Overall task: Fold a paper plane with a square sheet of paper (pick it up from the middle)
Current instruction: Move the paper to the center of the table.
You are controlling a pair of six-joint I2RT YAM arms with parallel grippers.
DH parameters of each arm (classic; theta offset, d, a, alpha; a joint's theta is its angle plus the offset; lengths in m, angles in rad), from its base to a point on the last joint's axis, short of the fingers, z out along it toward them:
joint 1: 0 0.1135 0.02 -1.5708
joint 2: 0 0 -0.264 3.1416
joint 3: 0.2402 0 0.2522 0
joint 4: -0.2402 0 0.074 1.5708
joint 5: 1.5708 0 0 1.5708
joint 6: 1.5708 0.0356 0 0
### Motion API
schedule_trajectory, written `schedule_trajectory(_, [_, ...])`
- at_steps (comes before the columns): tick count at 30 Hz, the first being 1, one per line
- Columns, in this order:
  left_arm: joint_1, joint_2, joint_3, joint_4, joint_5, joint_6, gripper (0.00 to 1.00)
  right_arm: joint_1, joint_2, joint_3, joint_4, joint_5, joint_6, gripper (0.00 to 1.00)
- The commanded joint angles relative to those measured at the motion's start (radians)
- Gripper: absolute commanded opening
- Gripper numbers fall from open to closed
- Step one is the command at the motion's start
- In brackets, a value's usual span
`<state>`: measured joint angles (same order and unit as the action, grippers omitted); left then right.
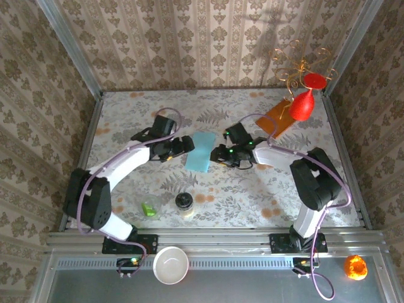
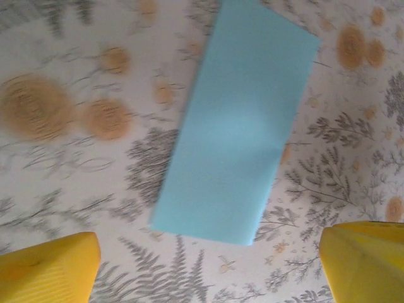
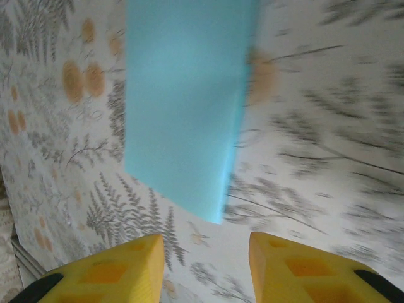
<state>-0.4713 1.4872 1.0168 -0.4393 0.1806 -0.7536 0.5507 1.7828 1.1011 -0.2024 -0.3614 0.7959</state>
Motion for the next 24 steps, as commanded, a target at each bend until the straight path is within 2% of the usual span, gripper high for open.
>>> schedule_trajectory(1, [0.072,-0.074,-0.090,0.029,0.054,-0.011,1.00,0.041,0.077,0.084,-0.020,0.053,0.044,0.41])
schedule_trajectory(7, [0.166,-0.114,-0.155,0.054,0.170,0.025,1.00,0.068,0.215,0.217,-0.068,0.079,0.075,0.38])
schedule_trajectory(12, [0.192,-0.068,-0.133,0.060,0.266,0.087,0.99,0.068,0.299,0.294,-0.115,0.061,0.062,0.39])
schedule_trajectory(15, [0.191,-0.022,-0.096,0.047,0.311,0.123,0.99,0.068,0.343,0.352,-0.231,0.079,0.028,0.39])
schedule_trajectory(19, [0.191,0.046,-0.056,0.037,0.351,0.151,0.99,0.058,0.347,0.328,-0.290,0.093,-0.026,0.39])
schedule_trajectory(24, [0.172,0.130,-0.026,0.073,0.405,0.144,1.00,0.008,0.294,0.234,-0.330,0.101,-0.188,0.39])
